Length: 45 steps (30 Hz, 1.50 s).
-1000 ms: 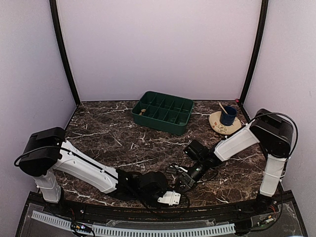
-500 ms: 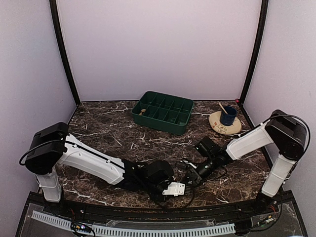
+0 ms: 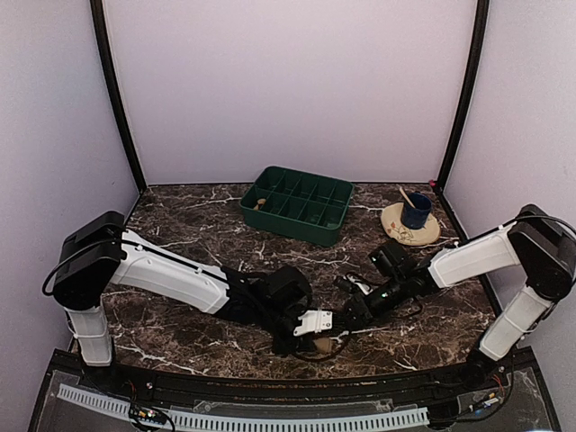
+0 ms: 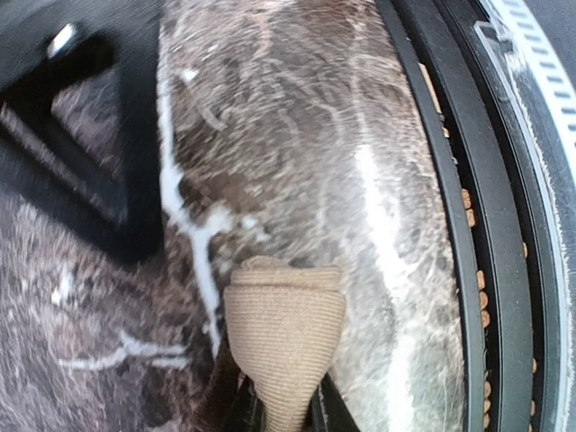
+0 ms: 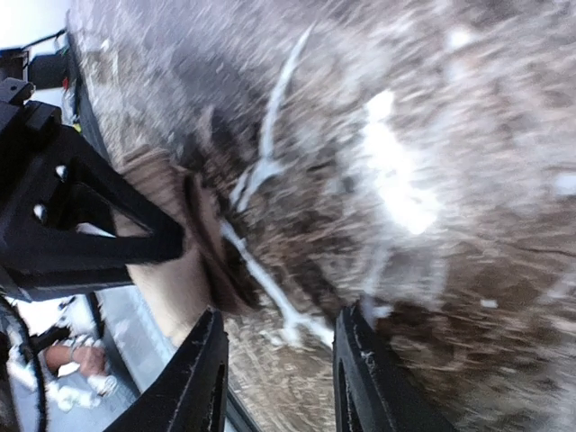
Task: Roll the socks
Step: Pick up the sock from the center of the board, then move the storage box to the center of the board.
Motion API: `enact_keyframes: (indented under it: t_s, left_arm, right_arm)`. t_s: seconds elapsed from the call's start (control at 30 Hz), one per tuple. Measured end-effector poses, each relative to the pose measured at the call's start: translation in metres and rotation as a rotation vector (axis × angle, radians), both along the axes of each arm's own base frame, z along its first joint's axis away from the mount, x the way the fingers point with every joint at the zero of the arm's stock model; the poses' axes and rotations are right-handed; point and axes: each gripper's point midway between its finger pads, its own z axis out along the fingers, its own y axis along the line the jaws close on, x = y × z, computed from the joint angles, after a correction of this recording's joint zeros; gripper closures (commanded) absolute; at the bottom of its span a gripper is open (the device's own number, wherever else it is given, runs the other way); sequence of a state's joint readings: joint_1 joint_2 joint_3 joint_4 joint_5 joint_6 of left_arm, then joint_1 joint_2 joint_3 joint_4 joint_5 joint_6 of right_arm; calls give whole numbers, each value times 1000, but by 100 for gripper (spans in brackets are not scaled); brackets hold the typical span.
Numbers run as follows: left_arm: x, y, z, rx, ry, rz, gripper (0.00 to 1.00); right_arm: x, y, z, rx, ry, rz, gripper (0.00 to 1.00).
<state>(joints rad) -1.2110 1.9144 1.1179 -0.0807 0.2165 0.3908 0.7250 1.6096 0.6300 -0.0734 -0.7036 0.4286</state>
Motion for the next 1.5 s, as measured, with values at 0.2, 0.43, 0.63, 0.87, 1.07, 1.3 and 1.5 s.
enact_keyframes:
  t_s: [0.2,0.43,0.63,0.87,1.07,1.3,1.5]
  left_arm:
    - [20,14,4,-6,123,104,100]
    - [45,28,13,-22,222,238,100]
    - [83,41,41,-96,276,395,100]
    - [157,58,98,-246,261,608,100]
    - [219,72,151,-354,159,740,100]
    - [274,87,191,-424,48,868,100]
    - [315,94,186,-411,-25,963,100]
  right_arm:
    - [16,-5,6,-29,-80,-57,63]
    - [25,-9,3,-58,-102,-97,63]
    - [32,-11,6,-70,-133,-125,63]
    - [53,-18,13,-119,-227,-192,63]
    - [90,-18,33,-178,-347,-275,63]
    - [160,-13,79,-261,-540,-407,63]
    - [216,0,99,-326,-657,-461,63]
